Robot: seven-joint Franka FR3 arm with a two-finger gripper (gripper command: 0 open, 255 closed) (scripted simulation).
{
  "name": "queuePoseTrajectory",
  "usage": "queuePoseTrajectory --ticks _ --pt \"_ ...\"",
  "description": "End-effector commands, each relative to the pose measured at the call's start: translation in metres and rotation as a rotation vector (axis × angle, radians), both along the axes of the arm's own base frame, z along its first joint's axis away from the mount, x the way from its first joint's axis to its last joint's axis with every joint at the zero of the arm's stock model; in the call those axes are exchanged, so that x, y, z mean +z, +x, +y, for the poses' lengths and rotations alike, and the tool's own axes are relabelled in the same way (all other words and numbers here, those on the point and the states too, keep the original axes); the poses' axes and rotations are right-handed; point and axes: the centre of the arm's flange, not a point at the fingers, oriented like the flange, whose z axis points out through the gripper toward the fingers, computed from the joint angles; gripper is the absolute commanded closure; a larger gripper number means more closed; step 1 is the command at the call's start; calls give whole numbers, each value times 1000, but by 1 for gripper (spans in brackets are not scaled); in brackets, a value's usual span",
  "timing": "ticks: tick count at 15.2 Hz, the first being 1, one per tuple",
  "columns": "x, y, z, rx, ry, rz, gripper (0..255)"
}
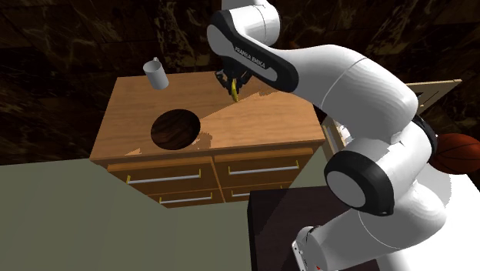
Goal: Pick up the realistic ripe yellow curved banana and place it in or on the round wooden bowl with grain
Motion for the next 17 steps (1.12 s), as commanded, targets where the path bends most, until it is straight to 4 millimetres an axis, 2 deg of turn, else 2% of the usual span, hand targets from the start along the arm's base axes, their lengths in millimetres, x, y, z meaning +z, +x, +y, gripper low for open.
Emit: queuePoseTrajectory --ticks 1,17 --pt "9 0 1 0 0 0 255" --pt "5 -90 192 0 0 0 255"
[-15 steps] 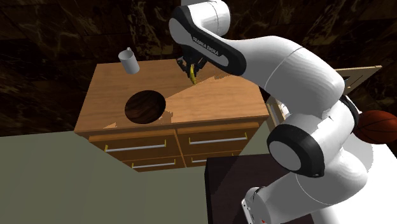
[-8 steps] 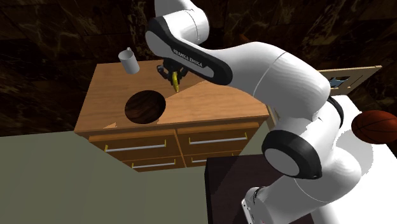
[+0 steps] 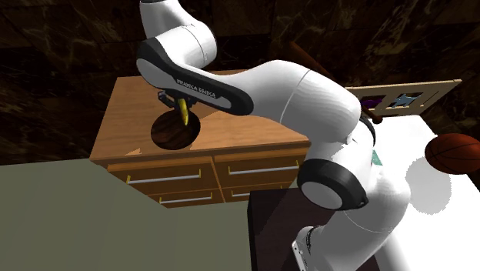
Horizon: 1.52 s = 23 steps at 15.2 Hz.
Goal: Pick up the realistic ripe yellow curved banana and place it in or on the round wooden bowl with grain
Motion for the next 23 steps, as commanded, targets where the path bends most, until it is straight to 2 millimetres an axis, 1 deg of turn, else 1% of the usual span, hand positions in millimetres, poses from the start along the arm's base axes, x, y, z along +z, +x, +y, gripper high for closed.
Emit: queuePoseTrajectory --ticks 1,3,15,23 --pt "5 -12 24 -2 0 0 255" --pt "5 -23 48 -2 0 0 255" --pt "-58 -23 48 -2 0 0 255" --pt "-60 -23 48 -2 0 0 255"
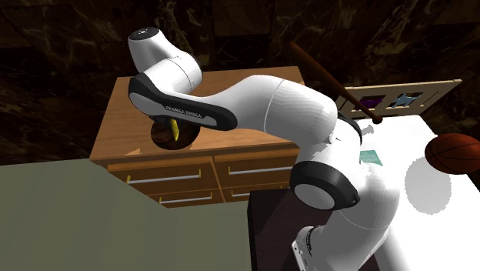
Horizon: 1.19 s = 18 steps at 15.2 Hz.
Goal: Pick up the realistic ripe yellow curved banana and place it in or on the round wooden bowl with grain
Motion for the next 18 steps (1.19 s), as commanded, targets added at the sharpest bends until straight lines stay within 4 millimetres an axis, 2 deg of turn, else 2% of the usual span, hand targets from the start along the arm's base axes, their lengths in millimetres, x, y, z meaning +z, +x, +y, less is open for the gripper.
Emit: queuePoseTrajectory --ticks 1,6,10,18 --pt "0 0 0 0 0 0 0" --pt "0 0 0 0 0 0 0" --pt "50 3 -4 0 0 0 0" --pt "50 3 -4 0 0 0 0"
